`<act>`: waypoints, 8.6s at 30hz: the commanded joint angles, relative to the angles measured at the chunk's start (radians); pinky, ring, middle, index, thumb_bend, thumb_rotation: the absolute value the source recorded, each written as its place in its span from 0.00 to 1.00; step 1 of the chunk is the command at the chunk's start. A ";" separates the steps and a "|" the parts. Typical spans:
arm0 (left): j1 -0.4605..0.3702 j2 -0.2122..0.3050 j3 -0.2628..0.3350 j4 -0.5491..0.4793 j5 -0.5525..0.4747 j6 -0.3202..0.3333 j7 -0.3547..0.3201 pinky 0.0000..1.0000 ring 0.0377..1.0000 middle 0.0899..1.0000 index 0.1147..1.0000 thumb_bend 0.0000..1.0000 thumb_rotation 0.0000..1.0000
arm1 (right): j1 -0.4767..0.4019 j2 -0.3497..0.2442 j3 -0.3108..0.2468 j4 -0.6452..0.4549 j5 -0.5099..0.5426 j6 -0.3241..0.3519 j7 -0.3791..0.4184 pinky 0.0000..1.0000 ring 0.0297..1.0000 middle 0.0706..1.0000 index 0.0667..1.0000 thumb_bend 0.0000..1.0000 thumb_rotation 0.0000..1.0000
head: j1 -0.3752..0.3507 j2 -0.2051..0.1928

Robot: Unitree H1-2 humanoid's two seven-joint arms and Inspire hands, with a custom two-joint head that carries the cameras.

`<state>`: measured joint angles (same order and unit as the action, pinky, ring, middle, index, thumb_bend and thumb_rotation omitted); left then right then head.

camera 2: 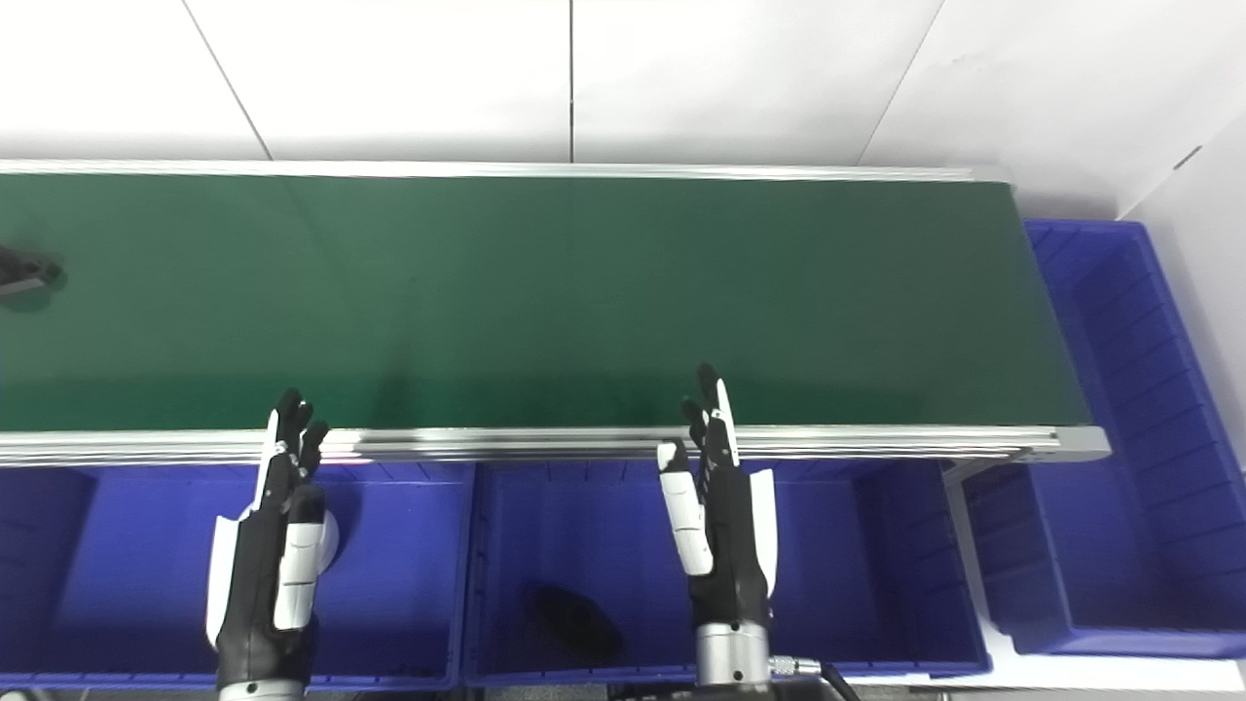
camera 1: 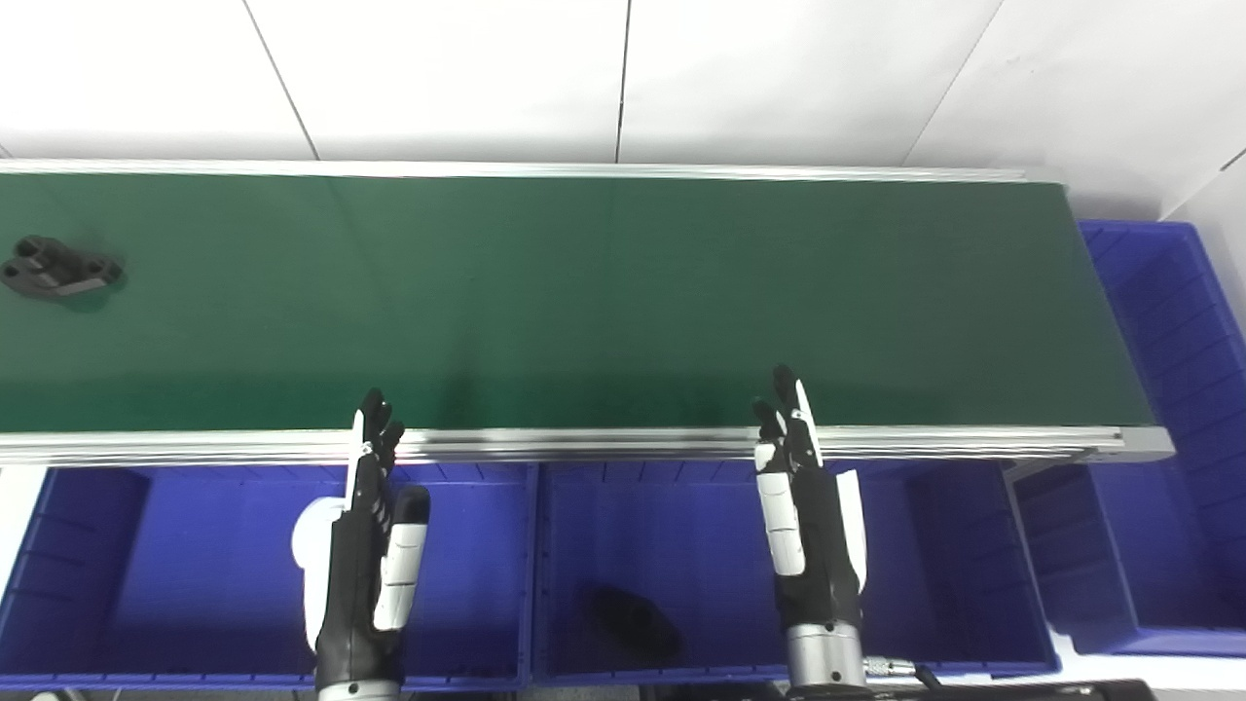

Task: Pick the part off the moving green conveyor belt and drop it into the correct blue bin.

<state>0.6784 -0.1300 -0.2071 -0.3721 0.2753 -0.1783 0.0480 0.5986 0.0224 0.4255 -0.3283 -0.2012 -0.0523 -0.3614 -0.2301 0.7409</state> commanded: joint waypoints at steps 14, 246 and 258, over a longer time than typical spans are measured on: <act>-0.009 -0.040 -0.012 0.011 0.030 -0.048 0.065 0.99 0.93 0.98 1.00 0.47 1.00 | 0.096 0.121 0.109 0.025 0.025 -0.062 0.025 0.98 0.95 1.00 0.99 0.77 1.00 | 0.048 -0.016; 0.045 -0.145 -0.399 0.239 0.214 -0.260 0.378 0.64 0.77 0.80 0.79 0.54 0.72 | -1.230 0.000 0.454 0.992 -0.835 0.308 0.216 0.10 0.15 0.23 0.45 0.52 0.12 | 0.414 -0.064; 0.071 -0.101 -0.356 0.074 0.092 -0.118 0.274 0.73 0.79 0.83 0.81 0.55 0.73 | -1.139 -0.136 0.439 0.512 -0.881 0.308 0.378 0.12 0.16 0.27 0.45 0.51 0.12 | 0.259 -0.033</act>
<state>0.6636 -0.0509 -0.3502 -0.1790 0.3949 -0.2964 0.3401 -0.5071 -0.1043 0.8665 0.3092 -1.0381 0.2828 -0.0319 0.0492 0.7041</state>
